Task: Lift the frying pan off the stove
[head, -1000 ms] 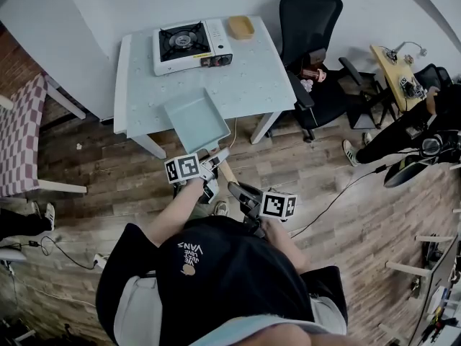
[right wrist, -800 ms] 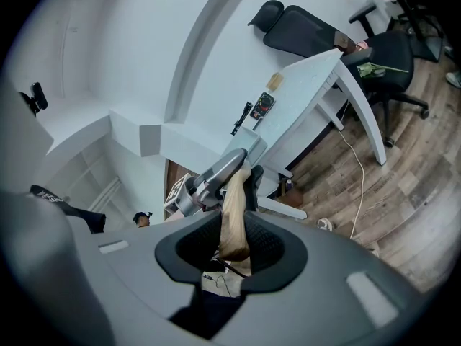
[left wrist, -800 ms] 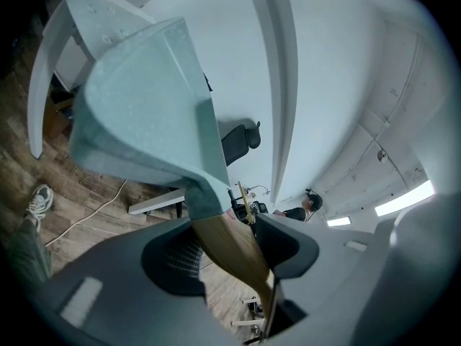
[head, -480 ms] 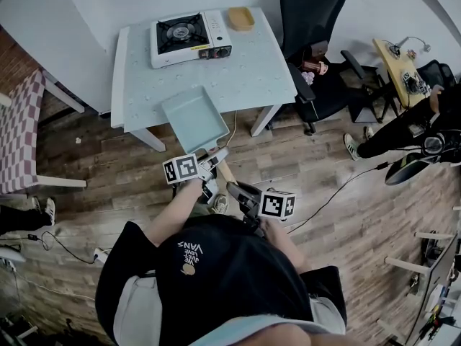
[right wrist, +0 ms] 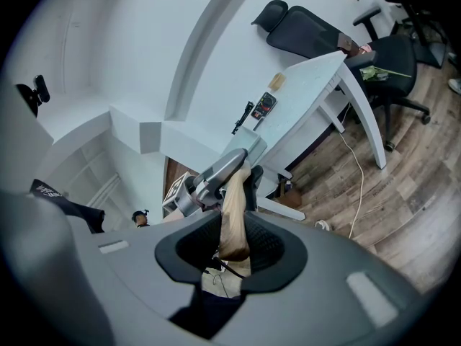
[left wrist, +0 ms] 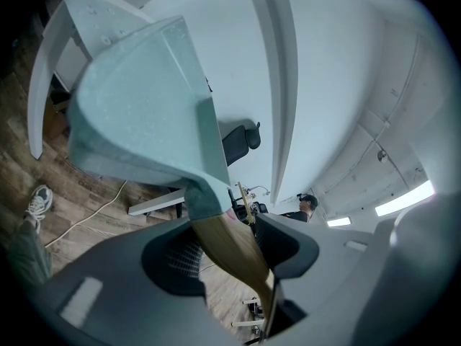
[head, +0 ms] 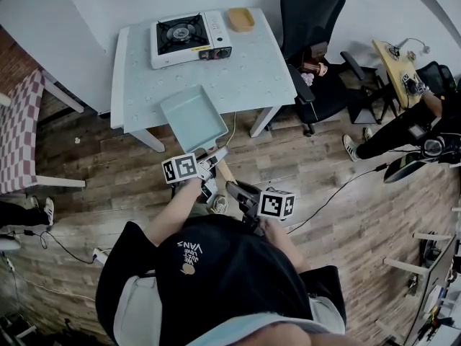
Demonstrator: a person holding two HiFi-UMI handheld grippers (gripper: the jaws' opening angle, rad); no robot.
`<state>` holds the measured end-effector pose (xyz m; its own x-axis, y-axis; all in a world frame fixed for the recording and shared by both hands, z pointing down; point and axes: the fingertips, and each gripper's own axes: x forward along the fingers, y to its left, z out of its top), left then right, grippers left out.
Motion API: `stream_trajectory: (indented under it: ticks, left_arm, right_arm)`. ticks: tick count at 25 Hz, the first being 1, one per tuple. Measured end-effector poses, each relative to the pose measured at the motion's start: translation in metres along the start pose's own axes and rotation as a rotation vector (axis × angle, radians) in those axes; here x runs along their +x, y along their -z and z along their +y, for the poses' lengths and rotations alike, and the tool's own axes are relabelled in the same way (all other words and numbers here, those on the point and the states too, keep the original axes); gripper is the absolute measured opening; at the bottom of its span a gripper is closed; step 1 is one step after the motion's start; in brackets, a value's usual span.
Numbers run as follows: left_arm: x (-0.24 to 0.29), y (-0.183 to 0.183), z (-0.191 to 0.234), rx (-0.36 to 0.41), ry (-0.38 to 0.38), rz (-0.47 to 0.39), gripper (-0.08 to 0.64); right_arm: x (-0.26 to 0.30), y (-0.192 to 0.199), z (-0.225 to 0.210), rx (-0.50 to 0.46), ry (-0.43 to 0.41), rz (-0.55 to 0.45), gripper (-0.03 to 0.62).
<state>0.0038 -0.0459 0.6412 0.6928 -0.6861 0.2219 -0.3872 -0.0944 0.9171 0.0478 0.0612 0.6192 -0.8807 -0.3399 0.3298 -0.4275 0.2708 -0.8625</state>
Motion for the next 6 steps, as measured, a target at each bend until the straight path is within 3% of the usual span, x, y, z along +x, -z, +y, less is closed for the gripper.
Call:
stream_trajectory:
  ticks: [6]
  left_arm:
    - [-0.0008,-0.0073,0.0004,0.009,0.004,0.000,0.209]
  right_arm:
    - [0.0052,-0.0038,-0.0016,-0.017,0.013,-0.003,0.100]
